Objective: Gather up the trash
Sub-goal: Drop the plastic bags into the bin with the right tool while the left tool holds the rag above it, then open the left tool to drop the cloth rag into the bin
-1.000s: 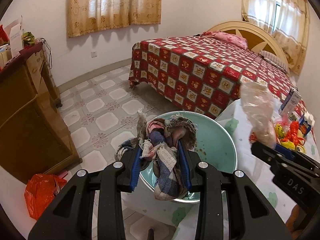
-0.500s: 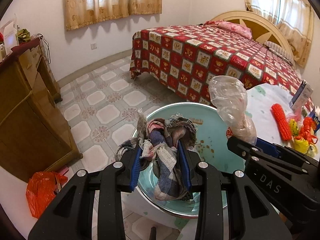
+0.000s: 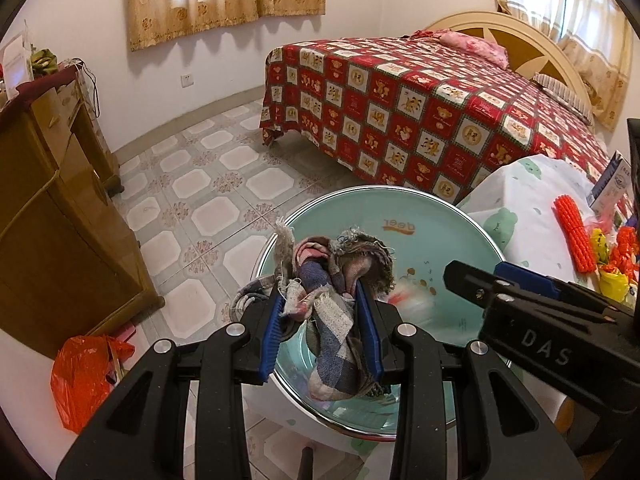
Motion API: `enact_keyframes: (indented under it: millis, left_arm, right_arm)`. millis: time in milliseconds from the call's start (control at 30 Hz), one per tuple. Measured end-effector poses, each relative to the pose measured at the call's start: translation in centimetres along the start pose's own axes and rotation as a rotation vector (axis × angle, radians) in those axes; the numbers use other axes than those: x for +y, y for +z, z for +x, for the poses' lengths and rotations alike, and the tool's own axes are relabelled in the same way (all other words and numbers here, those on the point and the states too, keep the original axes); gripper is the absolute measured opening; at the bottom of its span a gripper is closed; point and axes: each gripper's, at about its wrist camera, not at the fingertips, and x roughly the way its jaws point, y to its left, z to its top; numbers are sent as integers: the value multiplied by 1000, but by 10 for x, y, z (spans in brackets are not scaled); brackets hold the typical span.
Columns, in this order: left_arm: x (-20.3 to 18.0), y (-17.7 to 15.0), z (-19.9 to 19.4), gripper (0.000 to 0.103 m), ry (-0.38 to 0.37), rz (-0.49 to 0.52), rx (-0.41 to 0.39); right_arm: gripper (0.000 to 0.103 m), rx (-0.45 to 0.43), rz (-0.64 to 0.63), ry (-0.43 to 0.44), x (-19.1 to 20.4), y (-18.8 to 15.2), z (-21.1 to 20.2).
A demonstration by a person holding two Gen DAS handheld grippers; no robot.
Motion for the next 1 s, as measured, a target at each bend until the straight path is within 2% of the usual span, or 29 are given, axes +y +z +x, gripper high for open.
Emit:
enact_keyframes:
  millis: [433, 567, 667, 767, 900, 1000]
  left_arm:
    - [-7, -4, 6, 37, 13, 16, 8]
    - [-13, -5, 8, 45, 23, 35, 7]
    - [-16, -6, 4, 64, 61, 38, -8]
    - [-18, -5, -3, 69, 68, 37, -18]
    - [-25, -7, -16, 87, 77, 25, -39]
    - [-35, -11, -23, 89, 66, 34, -40]
  right_arm:
    - [56, -103, 22, -93, -23, -4, -40]
    - [56, -107, 43, -104, -33, -9, -47]
    - [56, -117, 59, -113, -39, -14, -55]
    - [56, -129, 73, -120, -47, -18, -64]
    - [61, -146, 92, -129, -61, -26, -80]
    - [61, -160, 117, -143, -75, -36, -93]
